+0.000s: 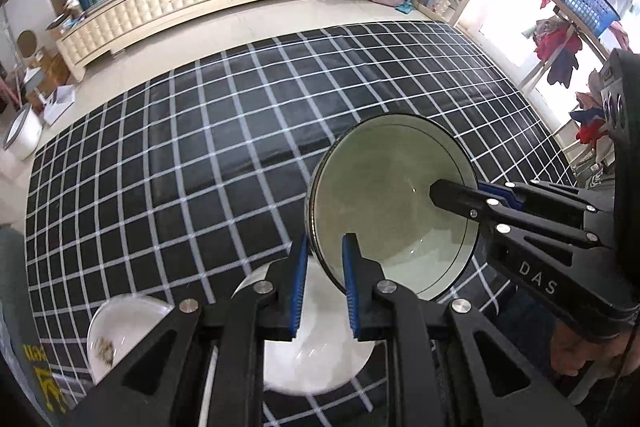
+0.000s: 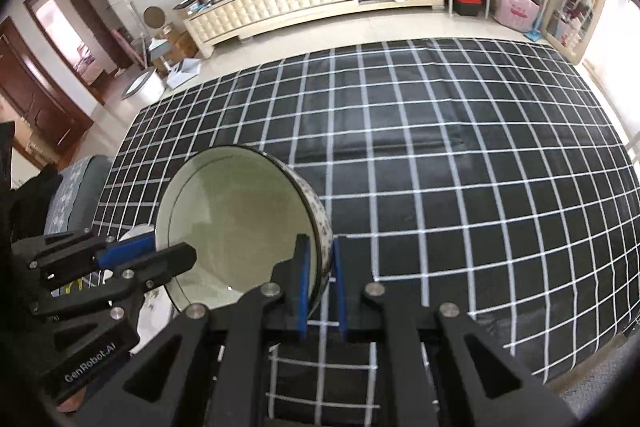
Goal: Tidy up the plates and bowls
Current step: 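Carry the blue-patterned bowl onto the nested bowls and open the left tool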
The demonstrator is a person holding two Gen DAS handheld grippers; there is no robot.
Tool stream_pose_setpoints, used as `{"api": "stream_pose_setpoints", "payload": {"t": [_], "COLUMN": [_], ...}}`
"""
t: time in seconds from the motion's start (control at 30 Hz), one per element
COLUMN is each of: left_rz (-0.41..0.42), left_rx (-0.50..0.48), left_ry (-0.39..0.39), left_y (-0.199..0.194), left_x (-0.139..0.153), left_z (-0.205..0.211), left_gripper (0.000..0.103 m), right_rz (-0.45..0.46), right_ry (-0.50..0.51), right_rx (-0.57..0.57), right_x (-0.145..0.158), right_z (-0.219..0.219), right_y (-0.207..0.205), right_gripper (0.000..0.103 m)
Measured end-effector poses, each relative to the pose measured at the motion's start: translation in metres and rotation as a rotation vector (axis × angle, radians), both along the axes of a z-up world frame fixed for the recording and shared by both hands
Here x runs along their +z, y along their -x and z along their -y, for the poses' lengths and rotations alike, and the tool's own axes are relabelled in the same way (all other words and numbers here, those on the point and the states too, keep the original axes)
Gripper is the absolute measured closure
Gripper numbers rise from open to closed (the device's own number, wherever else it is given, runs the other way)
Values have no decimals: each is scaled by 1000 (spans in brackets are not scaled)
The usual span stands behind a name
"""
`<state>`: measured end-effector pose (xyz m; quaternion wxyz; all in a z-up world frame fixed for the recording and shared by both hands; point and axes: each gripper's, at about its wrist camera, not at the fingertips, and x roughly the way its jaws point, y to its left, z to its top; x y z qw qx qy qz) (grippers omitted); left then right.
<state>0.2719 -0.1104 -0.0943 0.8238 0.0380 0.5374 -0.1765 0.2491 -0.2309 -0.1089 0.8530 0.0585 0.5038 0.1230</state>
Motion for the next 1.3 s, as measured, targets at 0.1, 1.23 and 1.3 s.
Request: {"api": "stream_pose_setpoints", "payload": {"t": [0.1, 1.23, 1.3], "left_rz": [3, -109, -107], "left_rx": [26, 112, 111], "left_ry": [-5, 54, 48], "left_y": [15, 48, 48], "left_x": [-2, -60, -60], "left_z": [-16, -72, -71], "left_gripper": [88, 88, 88], "right_rz": [-12, -140, -143], "right_ry": [8, 125, 114], "right_rx": [20, 90, 91], "right_x": [-4, -42, -42], "right_z": [-16, -57, -55], "right_y": [9, 16, 16], "right_gripper": [89, 85, 83]}}
